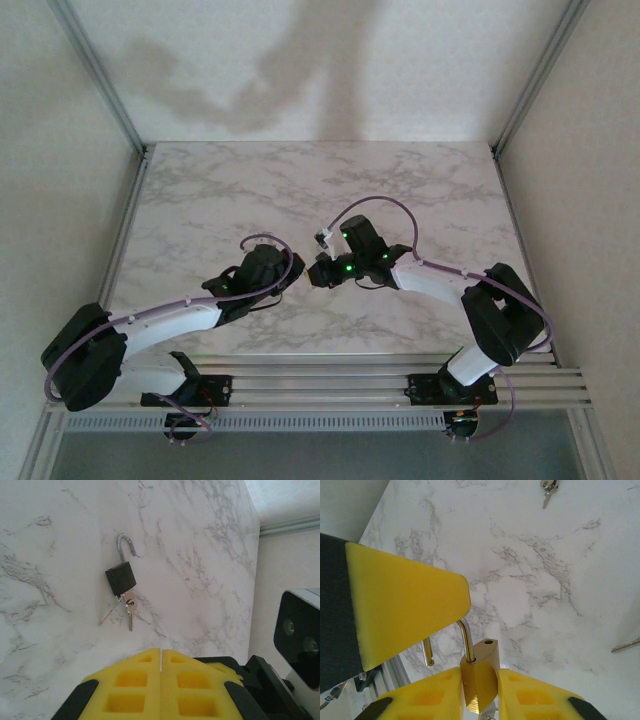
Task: Lock with the key
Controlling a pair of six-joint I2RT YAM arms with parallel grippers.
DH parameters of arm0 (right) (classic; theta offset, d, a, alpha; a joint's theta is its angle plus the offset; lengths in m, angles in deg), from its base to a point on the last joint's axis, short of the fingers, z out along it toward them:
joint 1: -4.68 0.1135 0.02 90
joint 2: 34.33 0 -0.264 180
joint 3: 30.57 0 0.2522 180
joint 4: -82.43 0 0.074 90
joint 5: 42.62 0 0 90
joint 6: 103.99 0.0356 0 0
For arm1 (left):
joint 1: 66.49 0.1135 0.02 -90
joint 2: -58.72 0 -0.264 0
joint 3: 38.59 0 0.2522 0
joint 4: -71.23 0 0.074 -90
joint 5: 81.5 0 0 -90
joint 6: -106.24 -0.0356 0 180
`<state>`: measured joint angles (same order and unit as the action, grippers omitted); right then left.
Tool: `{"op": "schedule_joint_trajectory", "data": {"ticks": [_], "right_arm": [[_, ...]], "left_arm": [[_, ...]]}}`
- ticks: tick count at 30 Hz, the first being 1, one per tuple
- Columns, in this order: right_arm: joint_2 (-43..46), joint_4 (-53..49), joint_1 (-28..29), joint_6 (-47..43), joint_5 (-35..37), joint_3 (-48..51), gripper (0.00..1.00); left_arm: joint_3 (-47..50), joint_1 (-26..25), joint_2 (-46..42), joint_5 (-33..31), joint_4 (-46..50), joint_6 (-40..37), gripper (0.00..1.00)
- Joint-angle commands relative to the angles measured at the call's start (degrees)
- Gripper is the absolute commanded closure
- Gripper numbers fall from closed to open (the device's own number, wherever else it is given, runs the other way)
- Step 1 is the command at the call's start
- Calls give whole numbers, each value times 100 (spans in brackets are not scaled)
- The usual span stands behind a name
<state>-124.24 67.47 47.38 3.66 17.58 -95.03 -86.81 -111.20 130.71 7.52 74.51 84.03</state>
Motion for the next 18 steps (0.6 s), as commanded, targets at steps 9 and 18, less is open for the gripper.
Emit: {"op": "schedule_joint_trajectory", "data": {"ticks": [9,18], "right_arm": [[-80,188,-17,153,40,82,83],[-157,274,-17,223,-120,68,73]], "left_arm": [[-201,-143,-229,67,-310,173,100],[-188,-143,-246,38,-391,226,100]]}}
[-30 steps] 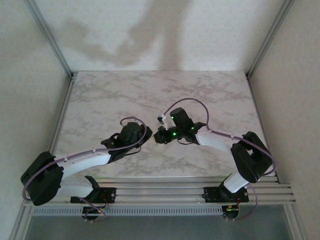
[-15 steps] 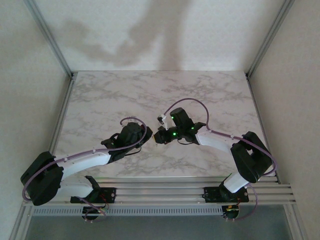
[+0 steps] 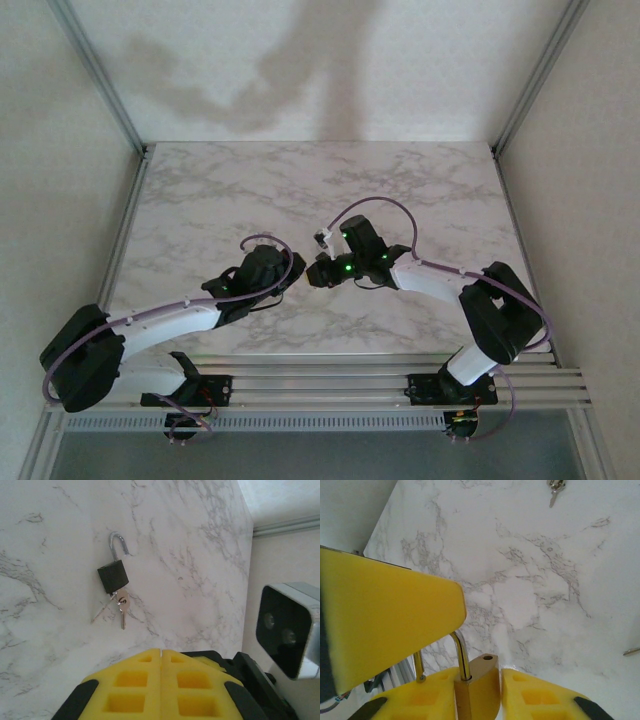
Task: Lock with the key
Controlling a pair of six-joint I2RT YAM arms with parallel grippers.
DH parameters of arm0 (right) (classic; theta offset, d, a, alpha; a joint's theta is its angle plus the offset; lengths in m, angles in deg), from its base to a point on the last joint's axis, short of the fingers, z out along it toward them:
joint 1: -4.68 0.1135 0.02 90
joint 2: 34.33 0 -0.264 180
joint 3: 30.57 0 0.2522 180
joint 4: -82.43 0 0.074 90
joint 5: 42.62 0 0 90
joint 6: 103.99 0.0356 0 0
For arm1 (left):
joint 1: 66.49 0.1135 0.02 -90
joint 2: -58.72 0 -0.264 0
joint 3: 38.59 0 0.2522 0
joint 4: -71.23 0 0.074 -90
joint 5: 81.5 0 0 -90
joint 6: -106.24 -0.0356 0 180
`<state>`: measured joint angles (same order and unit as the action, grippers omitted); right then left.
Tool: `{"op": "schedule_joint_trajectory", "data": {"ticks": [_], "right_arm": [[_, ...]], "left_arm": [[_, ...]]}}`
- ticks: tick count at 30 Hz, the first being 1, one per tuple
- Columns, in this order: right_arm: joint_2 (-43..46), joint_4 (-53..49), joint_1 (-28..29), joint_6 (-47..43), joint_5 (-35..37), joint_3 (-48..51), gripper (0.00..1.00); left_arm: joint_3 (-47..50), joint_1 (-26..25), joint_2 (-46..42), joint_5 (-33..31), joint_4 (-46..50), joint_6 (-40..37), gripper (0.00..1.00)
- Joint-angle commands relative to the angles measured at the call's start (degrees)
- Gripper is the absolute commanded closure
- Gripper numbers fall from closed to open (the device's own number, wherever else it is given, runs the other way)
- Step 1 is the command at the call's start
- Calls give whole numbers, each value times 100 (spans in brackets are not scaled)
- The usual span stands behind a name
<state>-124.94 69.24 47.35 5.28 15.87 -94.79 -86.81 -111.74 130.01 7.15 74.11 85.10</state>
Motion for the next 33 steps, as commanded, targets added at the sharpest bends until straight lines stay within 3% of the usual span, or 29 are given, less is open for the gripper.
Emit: {"op": "schedule_joint_trajectory", "data": {"ticks": [1,16,25,33], "right_arm": [[-72,115,-22,69,57,57,74],[30,-9,-19,16,233,63,84],[97,-6,-21,31,125,86,100],[220,209,-39,200,-369,182,100]], "left_arm": [[-201,-91,-176,69,-339,119,100],[-195,-92,-292,-197,10,-12,100],[-97,-94,-460,-270,20,-70,100],[491,-62,-1105,-368,-590,-334,100]]}}
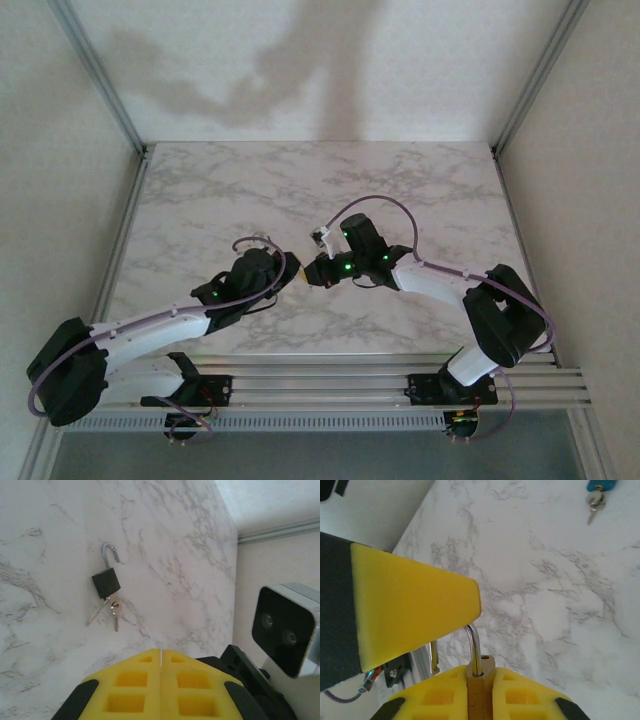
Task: Lock with the key
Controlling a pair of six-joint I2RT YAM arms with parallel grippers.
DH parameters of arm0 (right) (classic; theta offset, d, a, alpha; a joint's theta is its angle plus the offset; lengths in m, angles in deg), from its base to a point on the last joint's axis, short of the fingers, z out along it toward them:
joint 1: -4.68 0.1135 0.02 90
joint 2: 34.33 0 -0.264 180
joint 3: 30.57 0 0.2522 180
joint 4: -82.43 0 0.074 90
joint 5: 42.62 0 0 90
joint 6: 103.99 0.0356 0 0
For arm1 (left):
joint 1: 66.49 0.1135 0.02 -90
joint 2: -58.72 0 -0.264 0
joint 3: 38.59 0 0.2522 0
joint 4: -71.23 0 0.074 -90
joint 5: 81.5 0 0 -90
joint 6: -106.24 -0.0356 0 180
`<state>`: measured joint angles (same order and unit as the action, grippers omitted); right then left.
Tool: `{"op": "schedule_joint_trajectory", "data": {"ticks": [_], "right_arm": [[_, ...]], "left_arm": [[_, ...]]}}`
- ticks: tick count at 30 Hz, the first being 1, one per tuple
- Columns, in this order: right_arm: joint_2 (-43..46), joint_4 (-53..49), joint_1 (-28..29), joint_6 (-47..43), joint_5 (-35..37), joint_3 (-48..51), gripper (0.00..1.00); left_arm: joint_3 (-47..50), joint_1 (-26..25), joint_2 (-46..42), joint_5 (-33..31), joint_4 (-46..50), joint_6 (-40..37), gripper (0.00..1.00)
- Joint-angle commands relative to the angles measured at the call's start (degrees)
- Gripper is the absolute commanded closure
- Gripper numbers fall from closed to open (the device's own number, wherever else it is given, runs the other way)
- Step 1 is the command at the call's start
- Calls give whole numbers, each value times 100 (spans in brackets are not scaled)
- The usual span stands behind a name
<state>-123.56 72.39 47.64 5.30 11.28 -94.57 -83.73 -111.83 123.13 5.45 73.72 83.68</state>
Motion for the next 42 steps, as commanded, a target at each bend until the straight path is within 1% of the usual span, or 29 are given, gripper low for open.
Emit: {"op": "schedule_joint_trajectory", "data": {"ticks": [1,5,8,15,20,30,35,42], "right_arm": [[105,-21,-90,228,-36,195,100],[167,240,-139,376,-543,278,100],[152,415,-145,472,-905,303,100],[51,728,-170,665,-1497,319,100],[-24,1156,-200,917,-1936,392,100],[-144,1826,-286,1383,-2443,499,100],[-219,2266,-323,1694,-2625,576,100],[-375,2632,-344,2035,-2752,588,100]], "left_arm": [[270,-49,-531,-215,-639,-219,100],[774,-49,-1102,-291,-1211,-340,100],[1046,-27,-1415,-327,-1418,-463,100],[1533,59,-1859,-337,-1757,-695,100],[1848,132,-2117,-345,-1970,-779,100],[2330,214,-2628,-550,-2149,-924,100],[2491,232,-2658,-454,-2349,-954,100],[2573,228,-2638,-477,-2503,-980,100]]}}
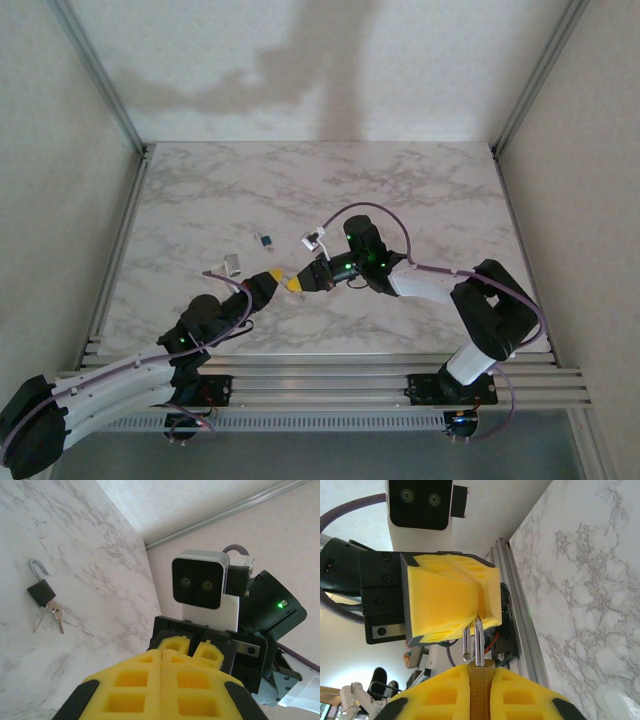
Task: Lock with the key
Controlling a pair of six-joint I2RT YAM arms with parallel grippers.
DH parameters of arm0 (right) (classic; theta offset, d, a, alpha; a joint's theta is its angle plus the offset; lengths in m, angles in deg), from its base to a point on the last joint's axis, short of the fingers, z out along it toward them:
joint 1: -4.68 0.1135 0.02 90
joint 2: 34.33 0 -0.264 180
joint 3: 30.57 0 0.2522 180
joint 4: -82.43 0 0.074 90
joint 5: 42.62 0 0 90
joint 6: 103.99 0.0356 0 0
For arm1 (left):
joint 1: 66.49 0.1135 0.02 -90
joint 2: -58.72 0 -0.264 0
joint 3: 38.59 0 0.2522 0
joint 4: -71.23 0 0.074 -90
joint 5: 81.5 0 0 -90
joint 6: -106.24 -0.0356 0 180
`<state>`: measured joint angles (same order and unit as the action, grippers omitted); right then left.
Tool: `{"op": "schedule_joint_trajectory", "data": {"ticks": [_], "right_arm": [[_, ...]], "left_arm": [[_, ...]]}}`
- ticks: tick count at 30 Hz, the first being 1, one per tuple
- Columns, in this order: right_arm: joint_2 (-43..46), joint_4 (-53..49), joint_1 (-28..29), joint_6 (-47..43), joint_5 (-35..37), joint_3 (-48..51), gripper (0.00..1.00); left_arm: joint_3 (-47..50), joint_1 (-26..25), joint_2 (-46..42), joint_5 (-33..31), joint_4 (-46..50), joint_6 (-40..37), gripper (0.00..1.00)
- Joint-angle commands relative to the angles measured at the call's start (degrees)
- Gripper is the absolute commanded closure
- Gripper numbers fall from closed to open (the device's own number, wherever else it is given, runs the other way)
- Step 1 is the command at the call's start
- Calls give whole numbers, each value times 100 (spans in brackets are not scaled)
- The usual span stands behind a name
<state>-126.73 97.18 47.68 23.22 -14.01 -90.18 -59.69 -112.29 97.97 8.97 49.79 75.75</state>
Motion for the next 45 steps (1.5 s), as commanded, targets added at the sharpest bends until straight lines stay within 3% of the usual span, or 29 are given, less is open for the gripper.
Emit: {"op": "schedule_joint_trajectory", "data": {"ticks": [1,20,33,40,45], "right_arm": [[-88,244,-367,332,-249,161,100],[-852,2806,-637,2590,-602,379,100],[-798,2317,-653,2313,-567,341,100],[-837,2214,-557,2258,-690,267,100],[-788,2154,-504,2209,-743,246,100]], "left_arm": [[170,273,-129,-830,-118,-202,100],[634,269,-286,-984,-666,-431,100],[432,267,11,-783,-772,-310,100],[182,265,495,124,-1244,-176,66],[65,256,731,529,-1472,-121,52]]}}
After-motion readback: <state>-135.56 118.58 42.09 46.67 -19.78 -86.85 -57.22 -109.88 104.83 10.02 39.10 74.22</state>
